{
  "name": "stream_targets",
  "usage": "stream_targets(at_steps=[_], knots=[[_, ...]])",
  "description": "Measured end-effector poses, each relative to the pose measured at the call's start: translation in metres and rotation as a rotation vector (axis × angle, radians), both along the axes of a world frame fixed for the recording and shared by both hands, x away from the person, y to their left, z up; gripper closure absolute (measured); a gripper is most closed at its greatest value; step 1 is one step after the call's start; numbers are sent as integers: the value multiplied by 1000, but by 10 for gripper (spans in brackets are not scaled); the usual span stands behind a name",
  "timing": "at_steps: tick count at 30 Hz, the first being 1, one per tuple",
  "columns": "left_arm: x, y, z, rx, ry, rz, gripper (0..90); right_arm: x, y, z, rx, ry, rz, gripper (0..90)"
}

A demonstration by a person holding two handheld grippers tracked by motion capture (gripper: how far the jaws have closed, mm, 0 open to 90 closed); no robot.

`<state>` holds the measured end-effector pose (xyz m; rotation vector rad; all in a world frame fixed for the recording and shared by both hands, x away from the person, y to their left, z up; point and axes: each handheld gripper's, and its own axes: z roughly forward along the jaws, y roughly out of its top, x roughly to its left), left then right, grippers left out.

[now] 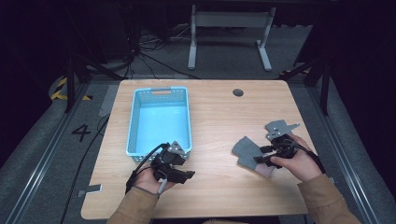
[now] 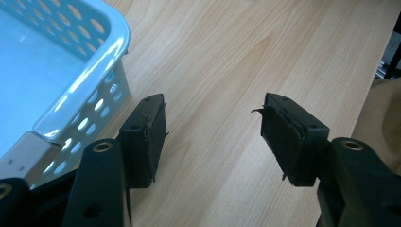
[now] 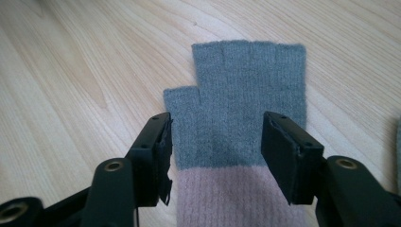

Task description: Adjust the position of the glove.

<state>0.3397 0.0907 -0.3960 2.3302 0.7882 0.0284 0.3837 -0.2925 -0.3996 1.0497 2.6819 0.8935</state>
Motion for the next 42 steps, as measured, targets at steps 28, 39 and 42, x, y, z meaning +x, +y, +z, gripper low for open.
stream_targets(at_steps=[28,39,42], knots=[[1,-1,-3,15,19,1,407,13,8,-37,-129,-23,-56,577],[1,-1,-3,15,15,-1,406,14,9,-34,-128,-5,-68,850],[2,0,-3,16,19,3,406,13,8,-30,-127,-6,-57,860]])
